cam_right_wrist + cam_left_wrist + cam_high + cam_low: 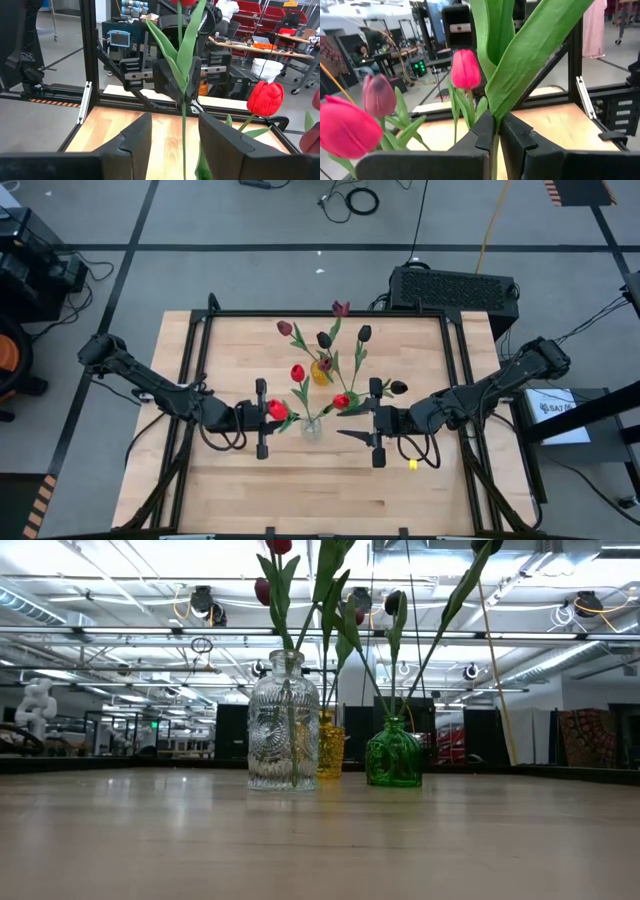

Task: Sort flowers into vase by color
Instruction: Put the orange flower in the transparent flower vase

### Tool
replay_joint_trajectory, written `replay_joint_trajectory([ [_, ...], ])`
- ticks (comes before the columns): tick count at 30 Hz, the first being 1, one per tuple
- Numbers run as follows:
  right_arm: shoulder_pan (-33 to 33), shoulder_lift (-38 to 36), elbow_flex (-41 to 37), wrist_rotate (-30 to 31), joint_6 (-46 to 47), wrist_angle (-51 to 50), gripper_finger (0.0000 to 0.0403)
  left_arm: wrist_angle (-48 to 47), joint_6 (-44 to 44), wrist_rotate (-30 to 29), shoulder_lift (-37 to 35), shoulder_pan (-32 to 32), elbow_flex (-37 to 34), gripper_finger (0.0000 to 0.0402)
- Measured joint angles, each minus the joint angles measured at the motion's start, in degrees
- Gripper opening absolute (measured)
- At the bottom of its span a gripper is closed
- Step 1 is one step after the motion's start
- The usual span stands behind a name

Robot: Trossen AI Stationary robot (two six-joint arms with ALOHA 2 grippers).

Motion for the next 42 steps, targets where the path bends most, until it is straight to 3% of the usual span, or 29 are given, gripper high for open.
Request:
replay_joint_trajectory([
  [34,0.02,0.0,0.0,0.0,0.0,0.0,0.0155,0.11,-2.94,-0.01,1.53,0.17,0.02,0.0025],
  [42,0.0,0.02,0.0,0.0,-0.02,-0.02,0.0155,4.08,1.45,-0.03,1.49,0.1,0.07,0.0025],
])
